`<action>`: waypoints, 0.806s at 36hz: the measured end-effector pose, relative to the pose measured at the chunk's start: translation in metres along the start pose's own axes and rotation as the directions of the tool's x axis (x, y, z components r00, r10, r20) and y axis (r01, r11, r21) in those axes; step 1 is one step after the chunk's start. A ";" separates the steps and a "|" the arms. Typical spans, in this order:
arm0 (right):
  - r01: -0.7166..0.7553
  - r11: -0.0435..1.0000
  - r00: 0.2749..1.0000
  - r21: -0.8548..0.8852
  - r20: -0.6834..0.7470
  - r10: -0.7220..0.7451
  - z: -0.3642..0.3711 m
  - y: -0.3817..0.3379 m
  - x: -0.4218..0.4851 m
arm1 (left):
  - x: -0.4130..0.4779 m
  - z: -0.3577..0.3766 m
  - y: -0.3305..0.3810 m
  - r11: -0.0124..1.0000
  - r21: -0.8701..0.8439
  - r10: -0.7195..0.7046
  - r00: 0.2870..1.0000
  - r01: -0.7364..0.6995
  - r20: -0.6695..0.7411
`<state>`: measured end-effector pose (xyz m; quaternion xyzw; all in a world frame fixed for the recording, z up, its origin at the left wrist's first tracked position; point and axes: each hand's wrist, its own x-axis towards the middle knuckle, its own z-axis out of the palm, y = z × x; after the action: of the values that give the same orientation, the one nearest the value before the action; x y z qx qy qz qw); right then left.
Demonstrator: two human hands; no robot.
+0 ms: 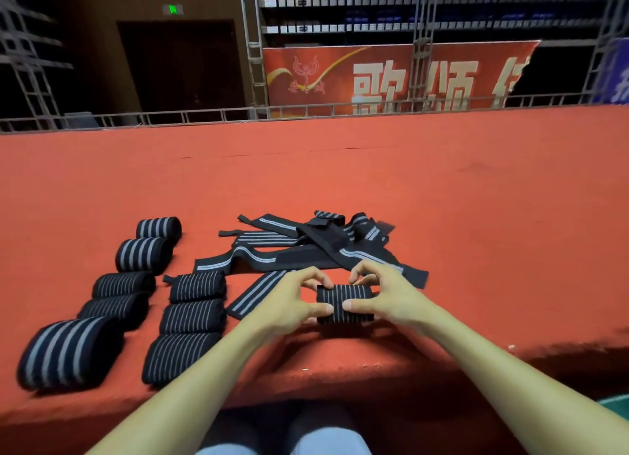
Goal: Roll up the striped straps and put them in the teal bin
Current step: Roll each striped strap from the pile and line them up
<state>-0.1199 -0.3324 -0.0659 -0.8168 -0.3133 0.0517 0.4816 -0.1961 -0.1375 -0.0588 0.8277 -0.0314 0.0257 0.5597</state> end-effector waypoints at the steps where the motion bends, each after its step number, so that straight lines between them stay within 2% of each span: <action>1: 0.002 1.000 1.000 -0.012 0.007 -0.002 0.002 0.002 -0.002 | -0.003 -0.001 0.000 1.000 0.013 -0.002 1.000 0.001 0.007; 8: 0.013 0.997 1.000 -0.070 -0.020 -0.015 0.015 0.004 -0.018 | -0.009 -0.002 -0.004 0.949 0.307 0.062 0.998 -0.069 0.033; 14: 0.030 0.968 0.999 -0.249 -0.034 -0.040 0.018 0.007 -0.018 | 0.001 -0.005 -0.003 0.860 0.501 0.059 0.994 -0.099 0.094; 19: 0.031 0.977 0.997 -0.209 -0.057 -0.044 0.020 0.012 -0.019 | 0.003 -0.009 -0.006 0.860 0.494 0.066 0.988 -0.126 0.138; 29: 0.036 0.966 0.996 -0.258 -0.064 -0.054 0.024 0.018 -0.017 | 0.010 -0.010 -0.014 0.855 0.495 0.072 0.981 -0.153 0.179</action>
<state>-0.1338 -0.3303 -0.0971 -0.8662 -0.3186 -0.0291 0.3839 -0.1850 -0.1236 -0.0677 0.9418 -0.1153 0.0019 0.3159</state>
